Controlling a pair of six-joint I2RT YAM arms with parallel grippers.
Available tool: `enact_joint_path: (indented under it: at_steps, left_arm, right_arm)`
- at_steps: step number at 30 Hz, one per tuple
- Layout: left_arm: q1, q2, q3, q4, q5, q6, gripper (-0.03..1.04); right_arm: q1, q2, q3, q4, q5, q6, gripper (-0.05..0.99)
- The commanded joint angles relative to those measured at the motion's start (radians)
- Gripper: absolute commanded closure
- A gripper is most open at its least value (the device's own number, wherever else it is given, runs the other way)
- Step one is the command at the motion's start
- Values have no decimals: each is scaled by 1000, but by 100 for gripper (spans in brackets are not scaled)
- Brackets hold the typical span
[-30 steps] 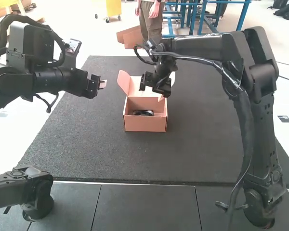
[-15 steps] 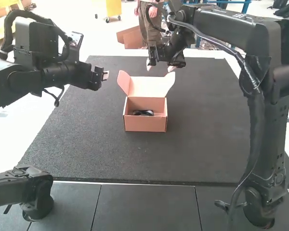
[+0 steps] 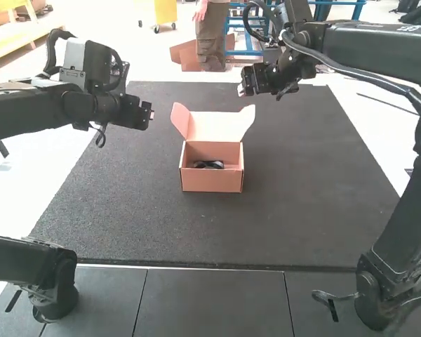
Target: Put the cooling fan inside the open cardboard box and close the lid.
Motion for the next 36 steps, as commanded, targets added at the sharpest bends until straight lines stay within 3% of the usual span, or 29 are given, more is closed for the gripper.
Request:
enact_joint_path:
  at_steps: [1,8,12,17,20,23,32,36]
  left_arm:
    - [18,54,58,26,-37,-24,4]
    - [16,208,127,65,-42,-58,4]
    - [21,294,173,88,-43,-79,4]
    - [18,378,226,115,-57,-84,4]
    - [21,422,252,125,-71,-87,4]
    - [21,465,279,134,-89,-89,4]
    - [35,588,346,161,-163,-89,4]
    - [46,631,383,162,-170,-90,4]
  right_arm:
    - [-2,-57,-69,38,17,-20,4]
    - [-3,-132,-199,131,51,-61,4]
    - [-3,-174,-279,219,99,-117,4]
    - [-5,-207,-359,277,119,-150,4]
    - [-11,-226,-414,334,146,-219,4]
    - [-28,-241,-451,404,148,-232,4]
    - [-77,-243,-459,452,132,-241,4]
    - [-98,-237,-459,466,111,-239,4]
